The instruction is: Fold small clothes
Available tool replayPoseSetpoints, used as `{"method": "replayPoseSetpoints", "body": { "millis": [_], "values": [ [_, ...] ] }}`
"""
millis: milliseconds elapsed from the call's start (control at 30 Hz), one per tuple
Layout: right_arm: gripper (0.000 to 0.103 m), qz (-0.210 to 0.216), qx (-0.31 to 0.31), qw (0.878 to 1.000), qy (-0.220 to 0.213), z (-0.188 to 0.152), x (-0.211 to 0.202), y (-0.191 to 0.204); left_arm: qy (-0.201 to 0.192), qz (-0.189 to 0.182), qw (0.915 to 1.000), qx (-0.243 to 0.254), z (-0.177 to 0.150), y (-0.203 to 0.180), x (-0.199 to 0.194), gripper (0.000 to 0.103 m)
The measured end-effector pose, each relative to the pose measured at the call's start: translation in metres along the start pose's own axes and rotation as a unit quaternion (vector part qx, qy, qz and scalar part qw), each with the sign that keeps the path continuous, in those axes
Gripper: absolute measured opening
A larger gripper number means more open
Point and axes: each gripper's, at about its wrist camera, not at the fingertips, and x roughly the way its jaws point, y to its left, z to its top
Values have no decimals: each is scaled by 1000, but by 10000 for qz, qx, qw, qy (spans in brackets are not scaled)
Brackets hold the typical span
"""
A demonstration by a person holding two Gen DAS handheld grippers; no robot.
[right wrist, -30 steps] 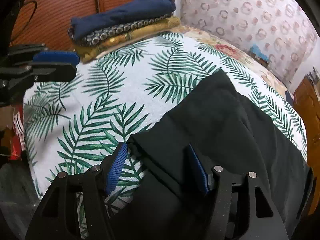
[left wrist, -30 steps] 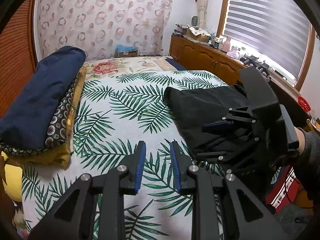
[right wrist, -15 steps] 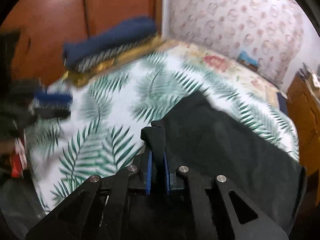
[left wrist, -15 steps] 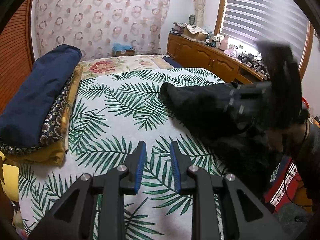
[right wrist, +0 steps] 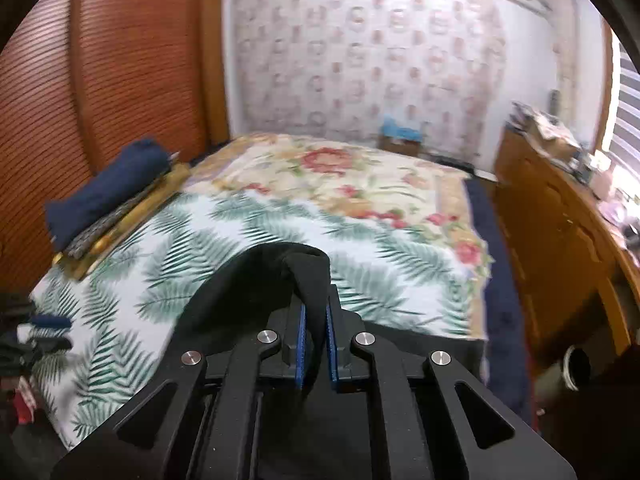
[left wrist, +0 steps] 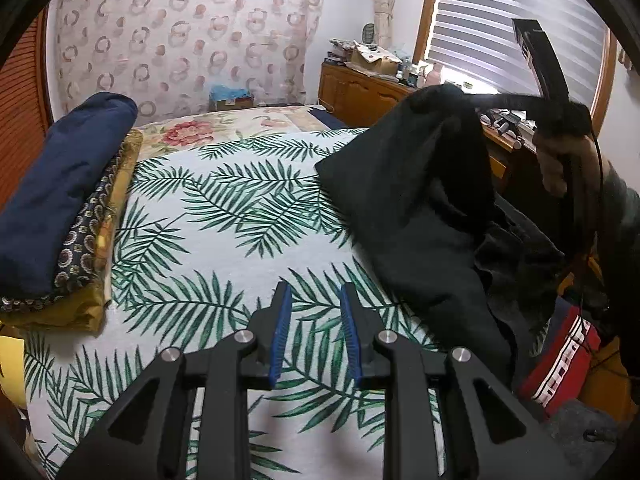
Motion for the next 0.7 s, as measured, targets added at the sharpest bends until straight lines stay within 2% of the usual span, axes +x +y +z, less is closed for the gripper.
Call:
{"method": "replayPoseSetpoints", "body": {
  "millis": [100,200,300,367,433,467,533,700],
  "values": [
    [6,-317,145,9994,-32,6,-12,-25,6,-38,10000,24,0,-3,2,23],
    [6,-814,250,9964,53,7,-11,-47,16,-78,10000,57,0,-7,4,23],
    [7,-1173,339,9913,496,-6,14,-68,24,-94,9999,100,0,-11,5,23],
    [20,-1415,356,9867,712,-16,24,-75,27,-111,9999,122,0,-14,5,23],
    [24,-1330,419,9879,680,-24,21,-77,46,-124,9998,150,0,-17,6,23],
    [32,-1262,444,9888,664,-28,17,-77,51,-130,9998,164,0,-18,7,23],
    [40,-1137,418,9908,609,-38,7,-69,52,-140,9997,181,0,-20,8,23],
    [41,-695,164,9953,660,-71,-12,-24,88,-191,9995,230,-1,-27,13,23]
  ]
}}
